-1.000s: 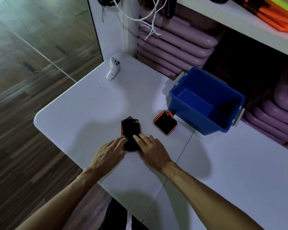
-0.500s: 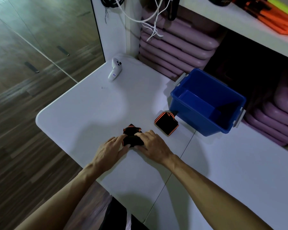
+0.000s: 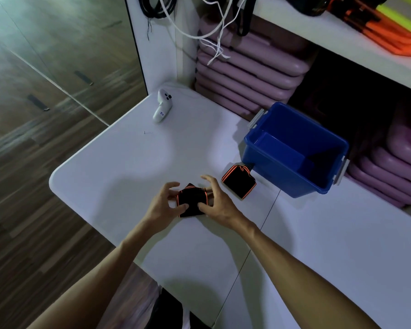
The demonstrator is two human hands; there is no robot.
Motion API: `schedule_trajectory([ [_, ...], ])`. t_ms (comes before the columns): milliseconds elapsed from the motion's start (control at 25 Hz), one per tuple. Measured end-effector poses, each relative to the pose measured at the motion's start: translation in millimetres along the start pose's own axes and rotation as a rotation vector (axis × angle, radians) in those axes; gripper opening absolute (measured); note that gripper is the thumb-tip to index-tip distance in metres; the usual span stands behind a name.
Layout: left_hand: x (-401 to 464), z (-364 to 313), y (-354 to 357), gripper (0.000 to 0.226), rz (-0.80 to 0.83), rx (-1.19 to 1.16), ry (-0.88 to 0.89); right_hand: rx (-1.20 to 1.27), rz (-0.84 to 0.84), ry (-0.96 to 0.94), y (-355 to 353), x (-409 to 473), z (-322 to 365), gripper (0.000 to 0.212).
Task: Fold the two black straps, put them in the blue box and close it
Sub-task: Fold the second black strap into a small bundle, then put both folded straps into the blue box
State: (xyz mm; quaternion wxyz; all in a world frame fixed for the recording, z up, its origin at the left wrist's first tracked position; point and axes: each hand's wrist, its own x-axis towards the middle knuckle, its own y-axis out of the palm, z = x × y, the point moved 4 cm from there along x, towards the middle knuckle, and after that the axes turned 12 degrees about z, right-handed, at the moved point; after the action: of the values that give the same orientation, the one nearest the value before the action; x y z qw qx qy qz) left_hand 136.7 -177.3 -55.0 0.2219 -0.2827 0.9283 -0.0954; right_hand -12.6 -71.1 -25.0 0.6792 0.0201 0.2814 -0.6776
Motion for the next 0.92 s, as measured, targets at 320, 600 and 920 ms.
schedule_trajectory([
  [320, 41, -114, 4, 0.046, 0.225, 0.242, 0.532, -0.050, -0.378, 0.013, -73, -38, 20, 0.057],
  [600, 109, -231, 36, 0.049, 0.297, 0.376, 0.833, -0.264, -0.745, 0.019, -177, -80, 50, 0.055],
  [920, 225, -209, 74, 0.070, 0.268, 0.624, 0.599, -0.314, -0.668, 0.288, -238, -23, -17, 0.046],
])
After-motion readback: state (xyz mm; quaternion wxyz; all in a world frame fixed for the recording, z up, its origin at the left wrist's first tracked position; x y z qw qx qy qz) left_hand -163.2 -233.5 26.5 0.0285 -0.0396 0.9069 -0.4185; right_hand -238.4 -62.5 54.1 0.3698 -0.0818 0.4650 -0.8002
